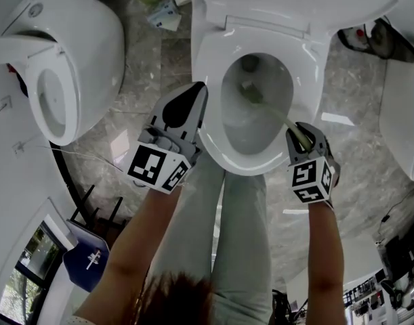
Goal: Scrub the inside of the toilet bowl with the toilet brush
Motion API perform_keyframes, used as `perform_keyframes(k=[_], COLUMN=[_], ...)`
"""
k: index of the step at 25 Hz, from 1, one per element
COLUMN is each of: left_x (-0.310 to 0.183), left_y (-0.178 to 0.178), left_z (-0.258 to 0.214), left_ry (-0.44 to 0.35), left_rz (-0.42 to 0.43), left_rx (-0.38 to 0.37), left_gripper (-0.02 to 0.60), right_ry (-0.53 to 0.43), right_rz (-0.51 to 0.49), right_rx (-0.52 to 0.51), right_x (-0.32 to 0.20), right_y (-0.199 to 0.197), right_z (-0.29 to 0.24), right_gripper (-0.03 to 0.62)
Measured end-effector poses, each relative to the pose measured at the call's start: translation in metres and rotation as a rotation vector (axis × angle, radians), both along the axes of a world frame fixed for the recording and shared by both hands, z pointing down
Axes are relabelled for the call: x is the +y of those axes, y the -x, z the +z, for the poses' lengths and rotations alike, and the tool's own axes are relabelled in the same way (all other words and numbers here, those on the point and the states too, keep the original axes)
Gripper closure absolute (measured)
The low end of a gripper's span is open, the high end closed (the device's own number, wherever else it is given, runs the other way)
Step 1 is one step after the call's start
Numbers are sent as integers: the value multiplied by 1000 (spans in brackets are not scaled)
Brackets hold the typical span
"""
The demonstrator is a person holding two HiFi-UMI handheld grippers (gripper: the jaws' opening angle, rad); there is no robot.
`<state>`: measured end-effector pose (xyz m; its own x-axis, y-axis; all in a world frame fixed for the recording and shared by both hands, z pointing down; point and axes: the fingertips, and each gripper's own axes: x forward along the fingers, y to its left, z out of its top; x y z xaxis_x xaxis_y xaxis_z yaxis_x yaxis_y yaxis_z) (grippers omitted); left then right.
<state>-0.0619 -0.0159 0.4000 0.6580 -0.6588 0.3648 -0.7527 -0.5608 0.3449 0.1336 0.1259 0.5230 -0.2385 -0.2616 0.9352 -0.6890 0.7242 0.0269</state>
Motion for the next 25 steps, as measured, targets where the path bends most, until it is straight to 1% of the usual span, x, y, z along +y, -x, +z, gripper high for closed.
perform_keyframes(k=[3,11,18,22,25], left_x=[-2,-6,-9,-9,-8], left_y=[3,9,14,14,15], left_z=[0,2,-1,-4,-5], left_ry=[2,11,10,10,8], left_rz=[-6,-16,-17,-10,-6], left_rx=[-6,-7,-13,-7,-2], left_gripper=[578,578,578,578,578], right_ry=[-8,-30,-42,-53,-66], right_rz=[-53,-114,-191,-207,-194], right_rx=[38,86,121,140,150], right_x=[-11,-42,-54,-67,-77], right_y=[-5,-13,-11,-18,-23], right_z=[-4,-5,-7,-11,-15], right_gripper=[488,488,488,488,488])
